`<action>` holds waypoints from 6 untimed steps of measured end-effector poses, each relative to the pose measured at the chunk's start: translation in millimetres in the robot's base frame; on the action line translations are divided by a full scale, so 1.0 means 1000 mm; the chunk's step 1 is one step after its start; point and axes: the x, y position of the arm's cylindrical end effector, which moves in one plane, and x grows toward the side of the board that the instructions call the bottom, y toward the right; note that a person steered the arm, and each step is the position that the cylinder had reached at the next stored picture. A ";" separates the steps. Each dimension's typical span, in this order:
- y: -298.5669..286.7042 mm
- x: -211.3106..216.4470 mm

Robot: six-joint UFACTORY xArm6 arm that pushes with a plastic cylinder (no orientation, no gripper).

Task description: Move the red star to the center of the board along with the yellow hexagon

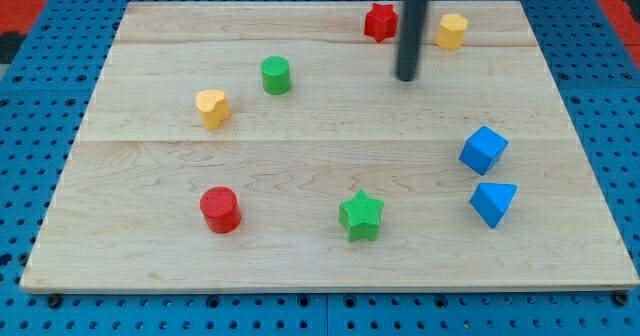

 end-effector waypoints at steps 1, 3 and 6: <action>0.059 -0.043; -0.058 -0.042; 0.039 -0.115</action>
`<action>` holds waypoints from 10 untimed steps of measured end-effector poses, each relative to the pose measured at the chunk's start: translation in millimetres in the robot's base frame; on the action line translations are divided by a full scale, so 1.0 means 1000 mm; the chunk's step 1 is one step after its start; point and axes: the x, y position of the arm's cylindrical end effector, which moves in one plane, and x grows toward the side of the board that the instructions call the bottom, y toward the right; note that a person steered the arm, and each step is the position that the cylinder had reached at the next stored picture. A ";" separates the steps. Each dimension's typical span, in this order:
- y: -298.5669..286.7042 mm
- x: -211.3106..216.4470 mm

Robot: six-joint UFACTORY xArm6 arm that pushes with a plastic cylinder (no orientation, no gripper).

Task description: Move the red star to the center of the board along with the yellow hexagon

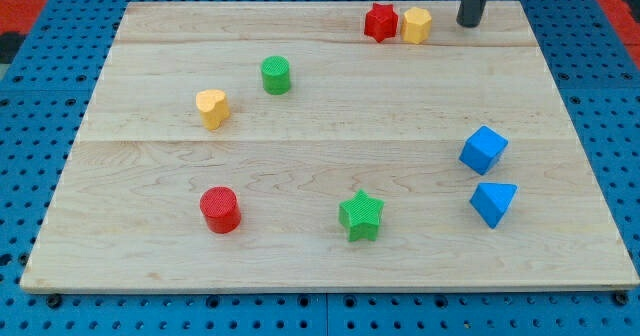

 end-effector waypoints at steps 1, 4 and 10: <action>-0.121 0.033; -0.113 -0.020; -0.196 0.025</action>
